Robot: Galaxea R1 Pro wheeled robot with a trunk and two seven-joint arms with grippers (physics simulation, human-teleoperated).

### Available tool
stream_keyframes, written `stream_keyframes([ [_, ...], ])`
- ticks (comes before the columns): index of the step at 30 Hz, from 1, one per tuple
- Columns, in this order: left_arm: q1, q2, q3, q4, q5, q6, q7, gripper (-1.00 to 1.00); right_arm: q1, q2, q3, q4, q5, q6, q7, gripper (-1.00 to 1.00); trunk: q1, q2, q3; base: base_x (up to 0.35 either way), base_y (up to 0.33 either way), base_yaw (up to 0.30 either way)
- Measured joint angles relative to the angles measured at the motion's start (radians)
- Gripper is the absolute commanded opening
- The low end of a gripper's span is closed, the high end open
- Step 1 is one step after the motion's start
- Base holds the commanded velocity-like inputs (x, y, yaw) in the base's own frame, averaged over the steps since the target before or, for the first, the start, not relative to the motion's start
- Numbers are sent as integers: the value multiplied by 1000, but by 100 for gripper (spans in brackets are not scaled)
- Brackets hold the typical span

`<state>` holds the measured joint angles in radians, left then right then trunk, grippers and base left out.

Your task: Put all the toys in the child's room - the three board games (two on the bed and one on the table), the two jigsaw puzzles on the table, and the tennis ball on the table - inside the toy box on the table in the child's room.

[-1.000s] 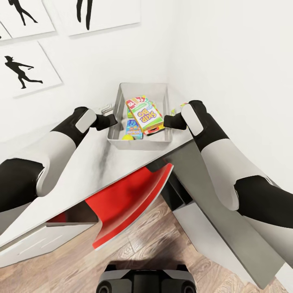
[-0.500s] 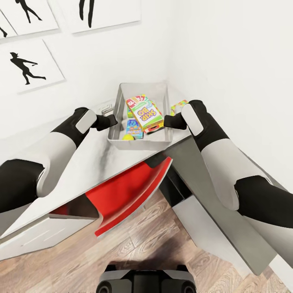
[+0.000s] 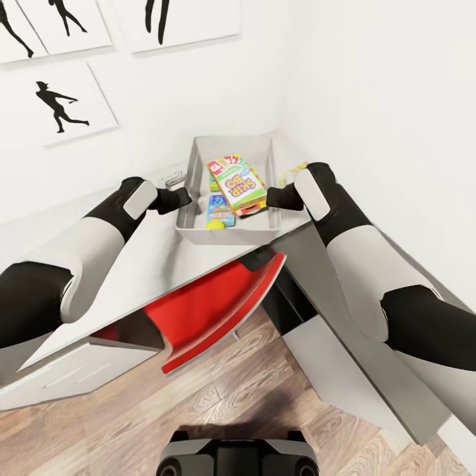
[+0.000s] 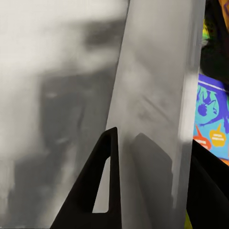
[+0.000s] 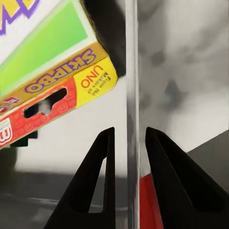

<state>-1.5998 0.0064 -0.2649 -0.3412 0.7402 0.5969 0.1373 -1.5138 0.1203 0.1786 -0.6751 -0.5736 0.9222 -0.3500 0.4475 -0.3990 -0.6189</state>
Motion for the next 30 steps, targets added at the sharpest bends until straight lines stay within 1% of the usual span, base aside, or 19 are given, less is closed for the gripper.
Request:
stream_keyframes([
  [14,0,1,2,-3,-3,2,0,-100,0,0,0,0,0,-1,1,-100,-1,0,-2,-8,0,31],
  [15,1,1,2,-4,-3,3,0,-100,0,0,0,0,-1,-1,1,-100,1,0,0,-110,0,4],
  [18,-15,1,-8,4,-6,7,2,-100,0,0,-4,-2,-8,-6,2,-100,2,0,-5,-183,0,3],
  [20,-18,1,-8,5,-8,9,2,-100,0,0,-4,-2,-9,-7,2,-100,2,0,-6,-255,0,1],
  [24,-13,1,-3,0,-9,10,2,-100,0,0,-4,-2,-8,-6,2,-100,2,0,-5,-187,0,1],
  [30,-3,1,1,-3,-5,5,1,-100,0,0,-1,-1,-3,-2,1,-100,2,0,-1,-61,0,65],
])
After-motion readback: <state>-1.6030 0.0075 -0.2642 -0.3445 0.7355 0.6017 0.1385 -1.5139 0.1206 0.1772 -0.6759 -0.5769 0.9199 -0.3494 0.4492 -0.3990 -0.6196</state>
